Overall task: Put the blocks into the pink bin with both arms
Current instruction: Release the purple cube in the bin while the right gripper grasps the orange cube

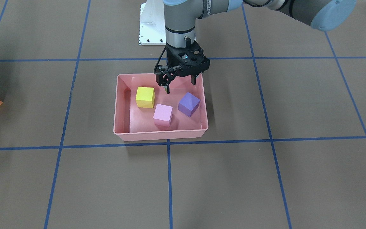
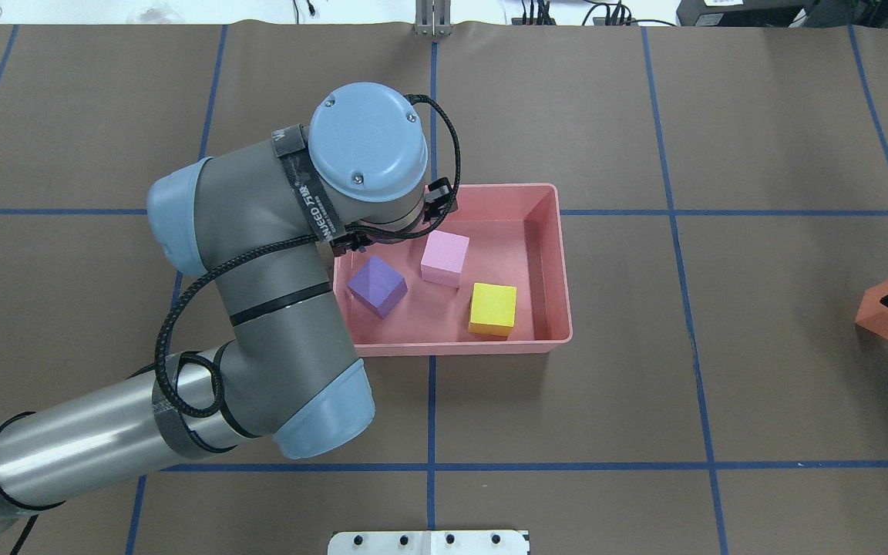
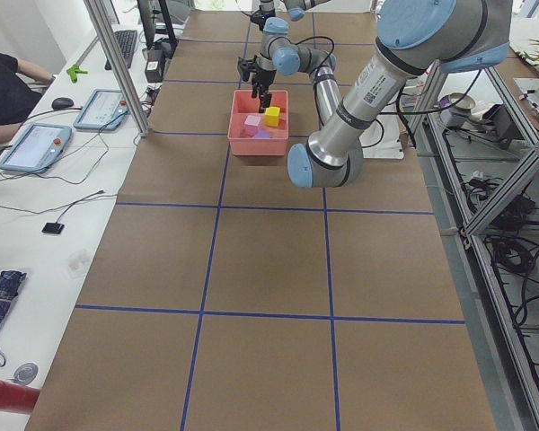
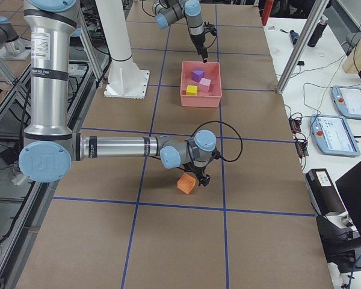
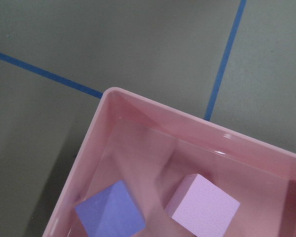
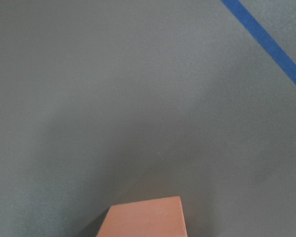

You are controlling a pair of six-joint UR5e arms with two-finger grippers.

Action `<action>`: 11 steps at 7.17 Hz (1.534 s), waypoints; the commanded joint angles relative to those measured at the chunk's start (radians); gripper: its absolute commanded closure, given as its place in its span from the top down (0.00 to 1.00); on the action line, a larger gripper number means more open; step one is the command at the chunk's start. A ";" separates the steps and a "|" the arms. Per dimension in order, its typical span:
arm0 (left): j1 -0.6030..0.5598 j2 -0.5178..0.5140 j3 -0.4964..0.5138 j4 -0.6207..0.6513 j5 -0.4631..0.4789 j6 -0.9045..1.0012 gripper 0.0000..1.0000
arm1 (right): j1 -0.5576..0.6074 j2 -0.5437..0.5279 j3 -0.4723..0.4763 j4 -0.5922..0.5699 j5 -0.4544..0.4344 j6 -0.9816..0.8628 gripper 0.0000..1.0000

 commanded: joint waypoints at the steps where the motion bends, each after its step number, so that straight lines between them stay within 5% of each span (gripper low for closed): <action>1: 0.001 0.001 0.003 0.000 0.000 -0.001 1.00 | 0.000 -0.030 0.011 0.005 -0.009 0.005 1.00; 11: 0.004 0.013 0.008 -0.015 0.002 -0.002 1.00 | -0.040 -0.034 0.000 0.014 -0.041 0.050 1.00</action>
